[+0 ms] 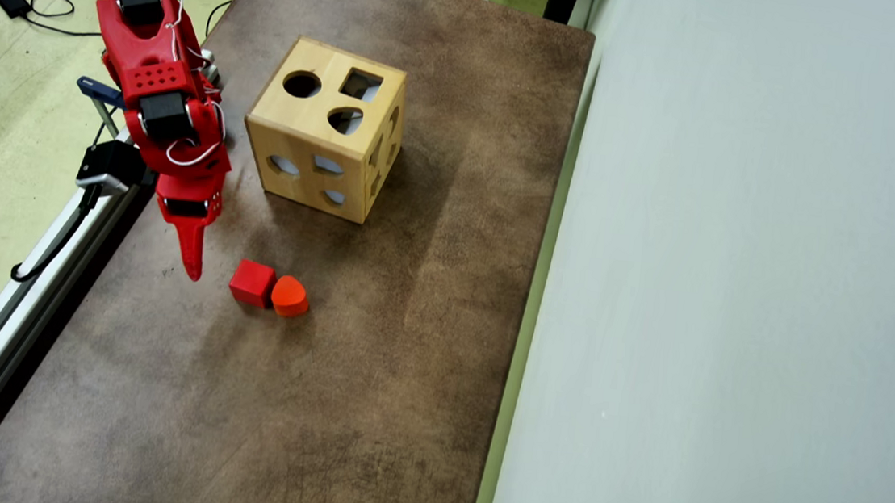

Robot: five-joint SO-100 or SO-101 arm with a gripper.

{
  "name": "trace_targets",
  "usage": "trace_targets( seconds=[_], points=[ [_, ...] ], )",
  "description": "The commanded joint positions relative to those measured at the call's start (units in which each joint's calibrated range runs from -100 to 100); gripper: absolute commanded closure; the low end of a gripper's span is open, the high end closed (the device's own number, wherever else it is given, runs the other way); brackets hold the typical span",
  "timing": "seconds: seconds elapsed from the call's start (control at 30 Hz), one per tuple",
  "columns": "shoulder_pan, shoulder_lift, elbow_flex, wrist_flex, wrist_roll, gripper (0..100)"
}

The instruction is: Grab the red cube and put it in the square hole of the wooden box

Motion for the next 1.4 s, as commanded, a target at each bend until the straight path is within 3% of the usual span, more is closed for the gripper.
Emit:
trace_targets(
  seconds=[0.0,0.23,0.67,1.37],
  points=[
    [-0.91,3.13,-2.34,0.13,-0.49,55],
    [-1.29,4.49,-3.59,-0.03,-0.49,55],
    [-3.14,19.27,-20.85,0.05,-0.49,55],
    [-4.78,24.28,-21.39,0.13,-0.49,55]
  ],
)
